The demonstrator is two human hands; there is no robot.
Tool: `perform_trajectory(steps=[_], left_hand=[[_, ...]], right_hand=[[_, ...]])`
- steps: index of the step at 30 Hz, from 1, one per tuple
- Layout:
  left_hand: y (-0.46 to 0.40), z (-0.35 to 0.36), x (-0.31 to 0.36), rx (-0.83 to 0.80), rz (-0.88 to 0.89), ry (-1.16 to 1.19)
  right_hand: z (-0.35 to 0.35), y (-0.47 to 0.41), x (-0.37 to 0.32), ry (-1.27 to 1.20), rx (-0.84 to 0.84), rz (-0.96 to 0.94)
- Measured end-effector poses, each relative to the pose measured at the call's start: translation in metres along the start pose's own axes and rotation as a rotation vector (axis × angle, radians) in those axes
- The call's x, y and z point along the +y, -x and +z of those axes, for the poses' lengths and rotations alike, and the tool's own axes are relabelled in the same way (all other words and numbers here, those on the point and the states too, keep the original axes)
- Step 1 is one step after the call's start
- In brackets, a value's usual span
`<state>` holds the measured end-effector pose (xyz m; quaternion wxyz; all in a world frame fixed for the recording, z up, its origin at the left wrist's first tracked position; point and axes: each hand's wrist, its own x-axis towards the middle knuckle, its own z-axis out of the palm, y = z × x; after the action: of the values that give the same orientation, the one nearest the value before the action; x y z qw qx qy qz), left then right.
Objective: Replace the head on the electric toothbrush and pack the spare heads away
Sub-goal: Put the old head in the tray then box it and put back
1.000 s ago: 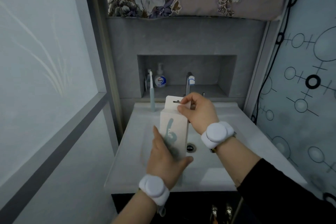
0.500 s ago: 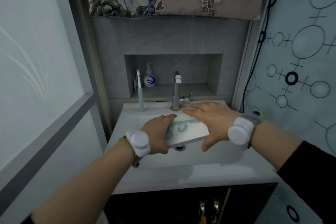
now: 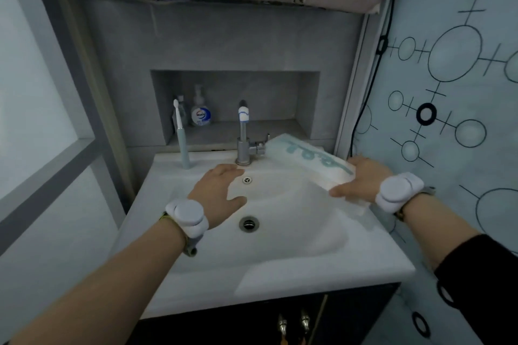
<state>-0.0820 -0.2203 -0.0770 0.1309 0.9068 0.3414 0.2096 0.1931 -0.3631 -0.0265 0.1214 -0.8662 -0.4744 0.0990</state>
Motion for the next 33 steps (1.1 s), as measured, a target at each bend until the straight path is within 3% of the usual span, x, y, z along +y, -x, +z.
perform_trajectory(steps=[5, 15, 24, 33], left_hand=[[-0.022, 0.008, -0.019, 0.112, -0.158, 0.181], [-0.102, 0.019, -0.076, 0.105, -0.235, 0.223], [-0.183, 0.047, -0.129, 0.096, -0.210, 0.244], [-0.212, 0.054, -0.136, 0.035, -0.151, 0.258]], right_hand=[[0.000, -0.051, 0.006, -0.222, -0.017, 0.118], [0.014, -0.209, -0.035, -0.053, -0.065, 0.079], [0.045, -0.344, -0.071, 0.074, -0.147, -0.115], [0.060, -0.406, -0.072, 0.290, -0.237, -0.098]])
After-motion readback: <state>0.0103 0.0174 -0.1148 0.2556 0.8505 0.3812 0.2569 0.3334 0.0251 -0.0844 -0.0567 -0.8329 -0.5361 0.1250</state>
